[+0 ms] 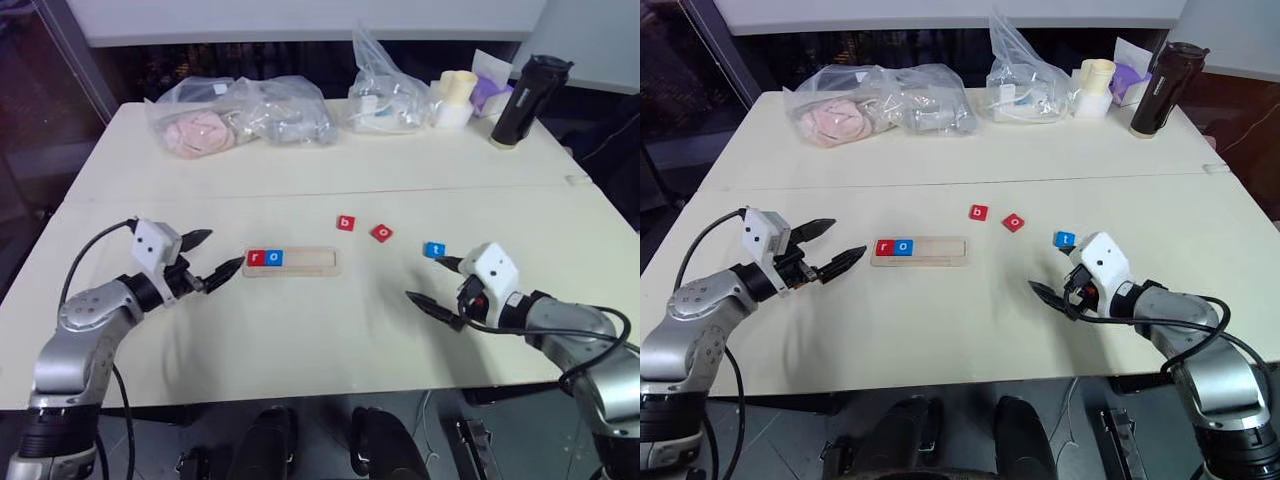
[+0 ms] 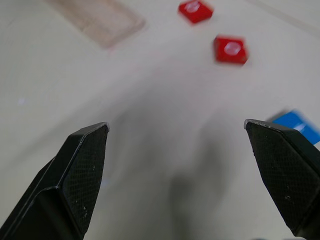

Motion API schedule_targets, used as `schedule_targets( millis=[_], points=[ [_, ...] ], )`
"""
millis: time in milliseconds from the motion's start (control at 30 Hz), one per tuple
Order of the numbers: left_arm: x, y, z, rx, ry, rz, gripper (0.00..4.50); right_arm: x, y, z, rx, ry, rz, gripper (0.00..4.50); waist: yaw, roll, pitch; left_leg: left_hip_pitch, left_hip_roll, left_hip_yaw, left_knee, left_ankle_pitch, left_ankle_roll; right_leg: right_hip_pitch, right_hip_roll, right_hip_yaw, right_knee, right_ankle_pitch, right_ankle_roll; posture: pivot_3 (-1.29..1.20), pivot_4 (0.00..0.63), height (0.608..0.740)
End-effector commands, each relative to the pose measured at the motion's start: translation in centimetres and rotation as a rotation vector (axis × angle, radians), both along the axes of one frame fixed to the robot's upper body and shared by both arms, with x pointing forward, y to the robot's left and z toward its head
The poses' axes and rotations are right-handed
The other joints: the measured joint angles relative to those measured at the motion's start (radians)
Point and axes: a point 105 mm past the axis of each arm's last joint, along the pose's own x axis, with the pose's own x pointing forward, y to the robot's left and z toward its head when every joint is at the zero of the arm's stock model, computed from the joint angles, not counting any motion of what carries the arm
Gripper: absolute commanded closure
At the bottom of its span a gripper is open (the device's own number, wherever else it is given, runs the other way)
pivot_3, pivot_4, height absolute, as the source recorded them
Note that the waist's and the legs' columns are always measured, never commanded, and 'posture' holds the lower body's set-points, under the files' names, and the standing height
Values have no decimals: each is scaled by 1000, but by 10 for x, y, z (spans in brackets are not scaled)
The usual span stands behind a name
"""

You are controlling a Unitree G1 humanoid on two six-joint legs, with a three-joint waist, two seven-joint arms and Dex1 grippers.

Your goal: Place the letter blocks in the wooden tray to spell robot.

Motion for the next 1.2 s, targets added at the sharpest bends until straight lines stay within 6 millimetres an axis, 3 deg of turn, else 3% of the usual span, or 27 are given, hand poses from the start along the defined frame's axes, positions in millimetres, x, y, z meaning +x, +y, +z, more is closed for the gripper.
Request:
schedule_targets(
  millis=[33,500,767,933,1200],
  points=[
    [-7,-6,8,19,-40,-38,0,-2,5,14,0,-59,23,29,0,0,0,0,0,0,0,0,0,0,0,0,0,0,0,0,150,740],
    [0,-9,2,147,45,-224,0,-1,12,17,-1,-31,75,29,1,0,0,-1,0,1,1,0,0,-1,0,0,0,0,-1,0,150,740],
    [33,-5,2,298,59,-399,0,2,18,22,-2,-45,93,29,3,0,0,-1,0,1,1,0,0,-1,1,-2,0,0,-1,0,150,740],
    [64,-3,-7,428,103,-508,0,-10,27,25,12,-48,97,29,7,-1,0,-1,0,2,1,0,1,-1,2,-4,1,0,0,0,150,740],
    [82,-17,-14,517,171,-611,0,-27,25,21,6,-44,32,29,2,-6,3,-2,0,3,4,0,1,0,3,-5,1,1,1,0,150,740]
  ],
)
